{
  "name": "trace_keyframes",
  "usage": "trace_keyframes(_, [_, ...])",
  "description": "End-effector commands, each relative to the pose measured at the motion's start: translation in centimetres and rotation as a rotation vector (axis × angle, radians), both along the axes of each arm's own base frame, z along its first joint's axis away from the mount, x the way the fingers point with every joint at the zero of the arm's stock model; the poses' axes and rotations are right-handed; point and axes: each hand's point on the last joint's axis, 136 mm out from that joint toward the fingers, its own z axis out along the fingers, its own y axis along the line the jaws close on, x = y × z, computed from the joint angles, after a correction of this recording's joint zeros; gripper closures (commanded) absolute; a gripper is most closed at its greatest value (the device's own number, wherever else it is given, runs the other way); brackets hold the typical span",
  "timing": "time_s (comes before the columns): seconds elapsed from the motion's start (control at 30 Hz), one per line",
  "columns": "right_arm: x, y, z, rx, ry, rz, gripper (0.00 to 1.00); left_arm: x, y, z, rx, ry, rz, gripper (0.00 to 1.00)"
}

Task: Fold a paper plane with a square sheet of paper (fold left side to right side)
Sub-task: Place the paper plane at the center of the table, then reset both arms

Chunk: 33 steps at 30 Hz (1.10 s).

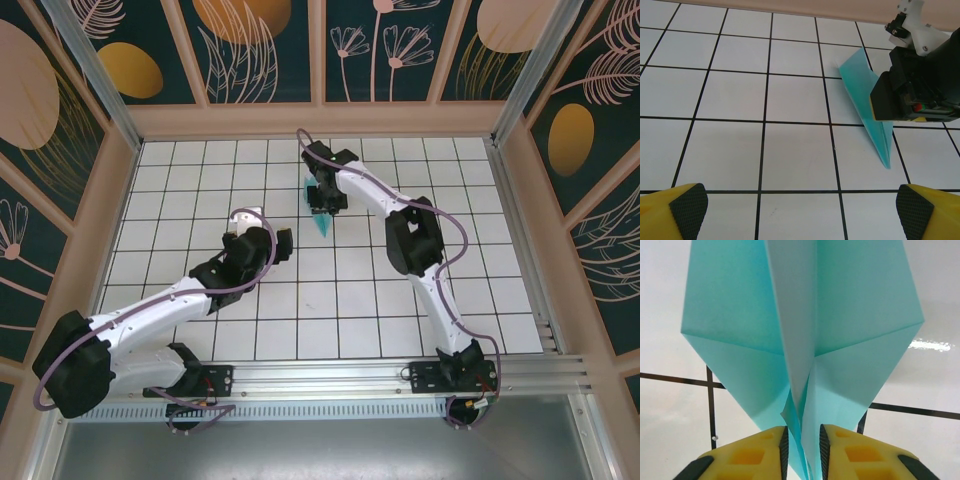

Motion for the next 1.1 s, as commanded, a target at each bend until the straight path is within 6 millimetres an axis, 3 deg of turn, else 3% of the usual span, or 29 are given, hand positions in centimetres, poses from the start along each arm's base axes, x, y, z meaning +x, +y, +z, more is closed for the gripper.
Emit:
trace_keyframes(0.0, [-1.3,-0.6,3.3,-0.03,-0.013,0.018,0.67,0.0,0.0,0.0,0.002,0.003,-0.004,0.02])
trace_keyframes(0.13, [-2.5,-1.2,6.6,-0.044,-0.069,0.023,0.58,-0.1,0.1,0.7,-0.015,-0.009,0.0,0.01])
trace_keyframes(0.33, [-4.5,-2.4,14.0,0.073,-0.252,0.031,0.44,0.8,1.9,2.2,-0.142,-0.019,0.022,0.01])
trace_keyframes(0.43, [-5.3,-5.2,17.4,0.085,-0.399,0.008,0.35,1.5,4.1,3.8,-0.19,-0.053,0.058,0.02])
trace_keyframes(0.53, [-5.8,-8.9,19.0,0.071,-0.516,-0.046,0.29,2.1,6.4,5.8,-0.218,-0.101,0.103,0.02])
trace_keyframes(0.67, [-6.6,-15.4,19.3,0.079,-0.635,-0.176,0.23,2.3,10.0,7.8,-0.19,-0.174,0.209,0.01])
trace_keyframes(0.8, [-7.9,-22.2,18.6,0.003,-0.784,-0.324,0.03,2.0,12.5,8.8,-0.126,-0.252,0.311,0.01])
trace_keyframes(0.9, [-8.6,-26.5,17.0,-0.062,-0.845,-0.428,0.01,1.9,13.9,8.7,-0.081,-0.289,0.376,0.01])
trace_keyframes(1.07, [-9.1,-31.4,13.5,-0.162,-0.952,-0.483,0.01,1.4,16.4,7.5,0.03,-0.408,0.482,0.01])
